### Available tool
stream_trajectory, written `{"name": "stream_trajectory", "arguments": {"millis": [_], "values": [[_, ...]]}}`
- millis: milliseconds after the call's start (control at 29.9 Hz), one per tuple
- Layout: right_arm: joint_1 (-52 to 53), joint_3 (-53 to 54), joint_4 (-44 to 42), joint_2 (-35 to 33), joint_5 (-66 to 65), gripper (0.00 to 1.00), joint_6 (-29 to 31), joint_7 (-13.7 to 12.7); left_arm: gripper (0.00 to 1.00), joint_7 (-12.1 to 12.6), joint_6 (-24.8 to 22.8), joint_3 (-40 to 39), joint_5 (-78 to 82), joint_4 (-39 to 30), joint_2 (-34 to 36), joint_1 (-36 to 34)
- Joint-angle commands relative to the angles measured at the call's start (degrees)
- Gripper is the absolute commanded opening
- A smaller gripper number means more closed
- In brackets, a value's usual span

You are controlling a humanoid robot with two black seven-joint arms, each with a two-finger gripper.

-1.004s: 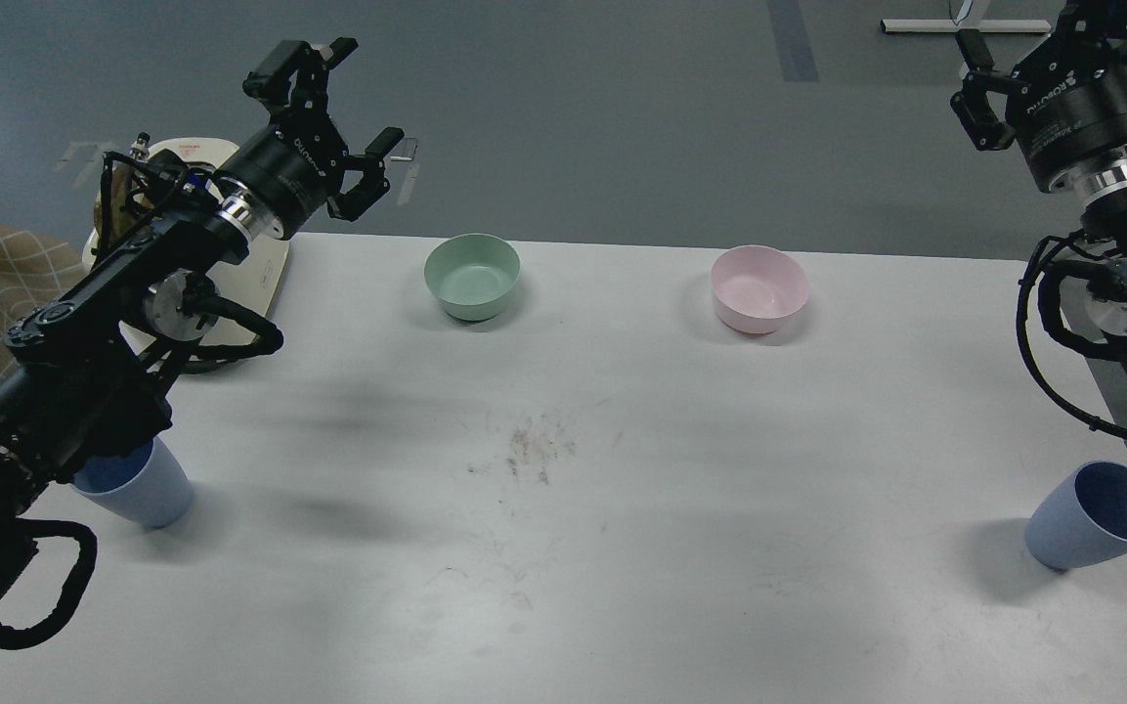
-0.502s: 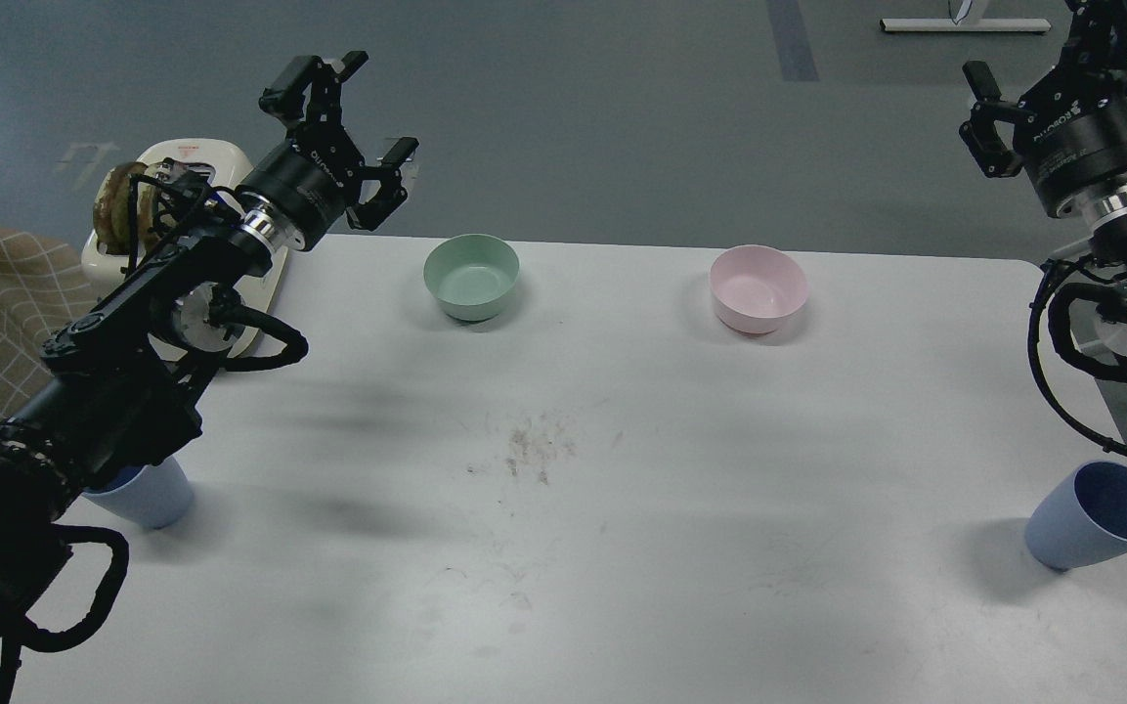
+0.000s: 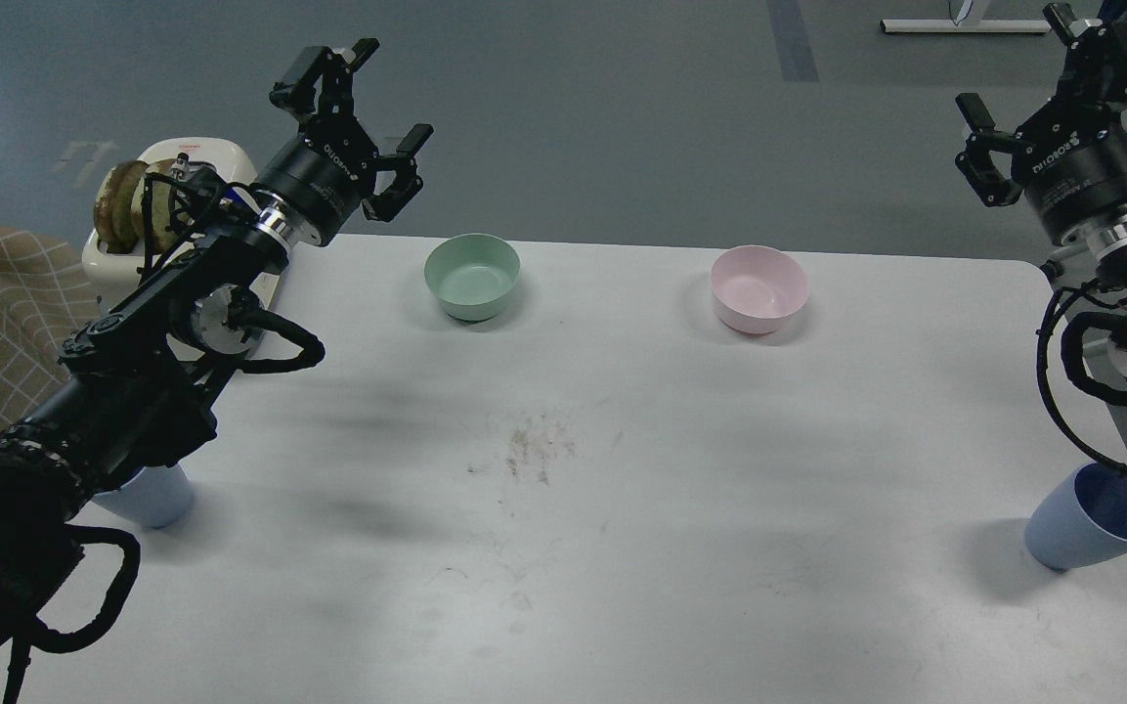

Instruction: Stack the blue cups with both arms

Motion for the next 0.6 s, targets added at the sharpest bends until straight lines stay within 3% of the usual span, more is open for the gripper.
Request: {"name": "stream_trajectory", "arguments": {"millis": [0, 569], "values": [[0.0, 0.0, 0.1, 0.0, 0.0, 1.00, 0.1, 0.0, 0.98, -0.2, 0.0, 0.0, 0.0, -0.1, -0.4, -0.1], [-0.1, 0.0, 0.3, 0.0, 0.1, 1.00, 0.3, 0.0, 0.98, -0.2, 0.0, 0.2, 0.3, -0.3, -1.2, -0.2]]}}
